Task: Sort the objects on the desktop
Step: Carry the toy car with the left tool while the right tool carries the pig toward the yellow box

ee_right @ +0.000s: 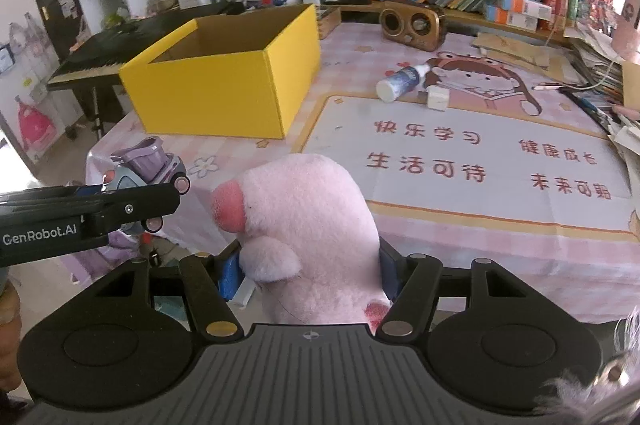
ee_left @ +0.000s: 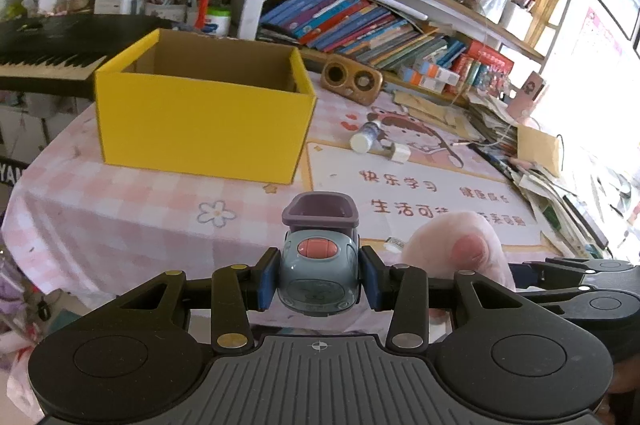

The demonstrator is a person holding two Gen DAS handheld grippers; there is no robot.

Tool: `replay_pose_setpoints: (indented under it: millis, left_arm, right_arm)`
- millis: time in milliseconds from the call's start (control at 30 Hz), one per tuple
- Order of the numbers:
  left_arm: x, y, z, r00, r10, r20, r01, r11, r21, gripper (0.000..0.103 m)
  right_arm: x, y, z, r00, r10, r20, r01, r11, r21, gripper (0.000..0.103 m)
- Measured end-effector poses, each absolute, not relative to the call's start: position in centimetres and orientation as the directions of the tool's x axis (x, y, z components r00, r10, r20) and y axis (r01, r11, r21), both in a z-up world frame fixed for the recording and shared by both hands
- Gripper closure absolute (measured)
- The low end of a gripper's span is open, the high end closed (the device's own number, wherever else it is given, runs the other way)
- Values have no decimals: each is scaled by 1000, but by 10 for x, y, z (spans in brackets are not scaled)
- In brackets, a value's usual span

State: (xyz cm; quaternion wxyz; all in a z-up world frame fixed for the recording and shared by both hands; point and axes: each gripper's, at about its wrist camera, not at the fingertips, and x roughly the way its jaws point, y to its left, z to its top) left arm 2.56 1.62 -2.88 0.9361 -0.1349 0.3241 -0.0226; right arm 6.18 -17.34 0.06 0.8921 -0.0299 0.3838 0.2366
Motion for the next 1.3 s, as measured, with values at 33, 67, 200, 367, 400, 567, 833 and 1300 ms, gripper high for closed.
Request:
replay_pose_setpoints:
  millis: [33, 67, 200, 367, 400, 567, 833, 1300]
  left_arm:
    - [24, 18, -29, 789, -125, -601, -51, 962, -267, 61]
    - [22, 20, -29, 789, -120, -602, -57, 962, -267, 61]
    - [15, 28, -29, 791, -96, -605, -86, 960, -266, 61]
    - [8, 38, -29, 794, -67, -605, -119, 957, -263, 61]
    - [6, 40, -29, 795, -62, -604, -125, 957, -263, 61]
    - [1, 48, -27, 803, -39, -595, -145, 955, -259, 61]
    - [-8, 61, -23, 812, 5, -583, -191, 947, -258, 61]
    - [-9, 69, -22, 820, 33, -571, -228, 935, -273, 61]
  right_arm:
    - [61, -171, 0, 589, 403, -700, -451, 883, 129, 42]
    - [61, -169, 0, 586, 407, -701, -456, 881, 130, 42]
    - [59, -158, -2, 565, 427, -706, -484, 864, 136, 42]
    - [56, -143, -3, 543, 454, -707, -524, 841, 137, 42]
    - [56, -140, -3, 540, 459, -706, -532, 836, 137, 42]
    - [57, -130, -2, 532, 476, -701, -554, 821, 137, 42]
    - [57, -113, 1, 513, 506, -693, -598, 790, 135, 42]
    - [61, -98, 6, 492, 527, -693, -644, 756, 118, 42]
